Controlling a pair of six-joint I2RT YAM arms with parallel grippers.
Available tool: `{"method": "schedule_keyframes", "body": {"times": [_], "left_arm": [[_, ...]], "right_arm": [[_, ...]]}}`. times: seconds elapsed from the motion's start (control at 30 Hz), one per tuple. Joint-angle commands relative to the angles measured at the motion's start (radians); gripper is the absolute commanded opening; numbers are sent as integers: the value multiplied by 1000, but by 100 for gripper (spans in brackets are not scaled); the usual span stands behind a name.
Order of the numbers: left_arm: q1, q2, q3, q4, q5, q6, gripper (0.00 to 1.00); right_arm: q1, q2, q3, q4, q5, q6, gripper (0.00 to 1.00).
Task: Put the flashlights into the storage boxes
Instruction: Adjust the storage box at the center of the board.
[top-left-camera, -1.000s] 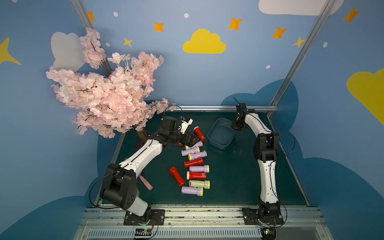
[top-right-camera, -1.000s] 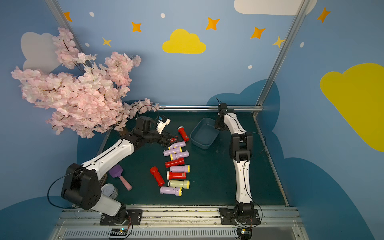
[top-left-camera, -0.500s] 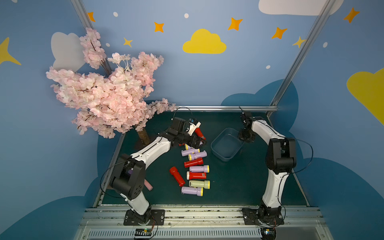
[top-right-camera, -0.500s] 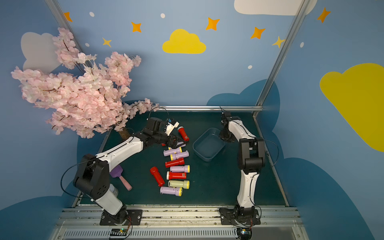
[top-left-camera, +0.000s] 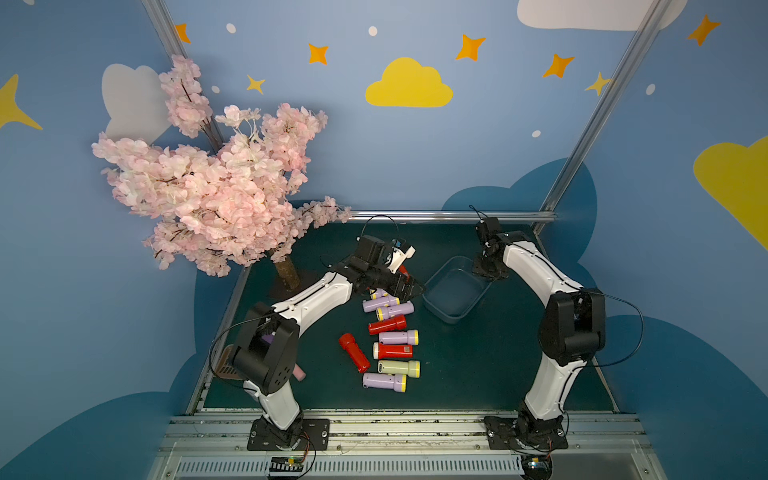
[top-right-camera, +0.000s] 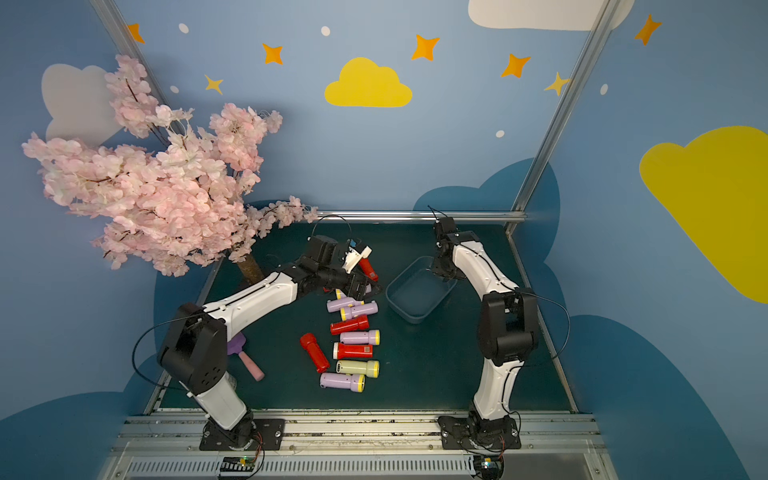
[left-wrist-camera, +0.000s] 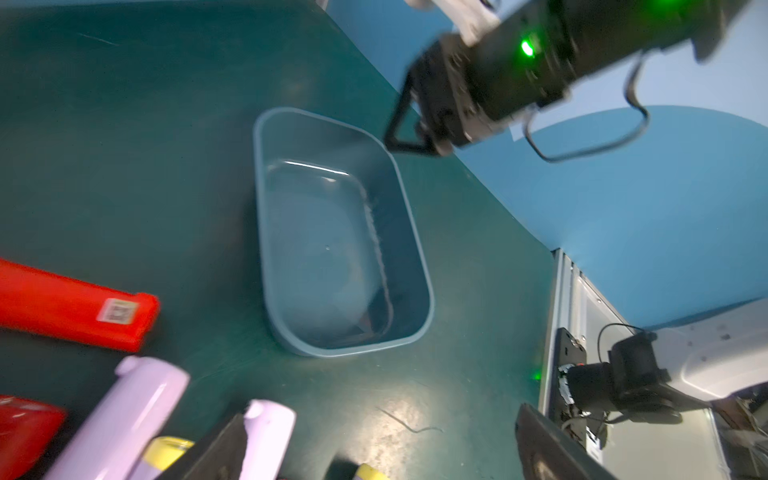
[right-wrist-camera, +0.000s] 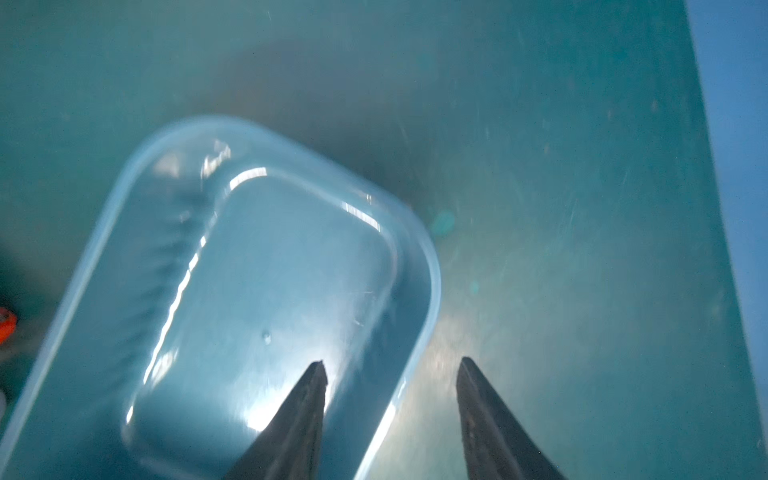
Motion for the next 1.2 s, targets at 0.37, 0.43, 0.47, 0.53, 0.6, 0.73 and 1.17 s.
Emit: {"method": "schedule_keyframes", "body": {"times": [0.37,0.43,0.47,0.53,0.6,0.73,1.17], "left_arm": [[-112,63,47,-54,-67,-74,99],[-126,82,53,-45,-70,-89,99],[-131,93,59,-45,-74,-93,99],[-140,114,77,-50,-76,-94,99],[-147,134,95,-52,-76,-93,99],[-149,165,120,-45,-67,-93,99],[-123,179,216,-143,-43,9,99]], "right_arm": [[-93,256,178,65,-86,-144,49],[-97,259,180,49,-88,-125,42],[-97,254,178,40,-81,-112,36],[-95,240,159,24,-63,-87,26],[-95,203,113,23,-41,-62,21],[-94,140,34,11,-24,-17,17],[-93,97,47,0,-37,-84,37]]}}
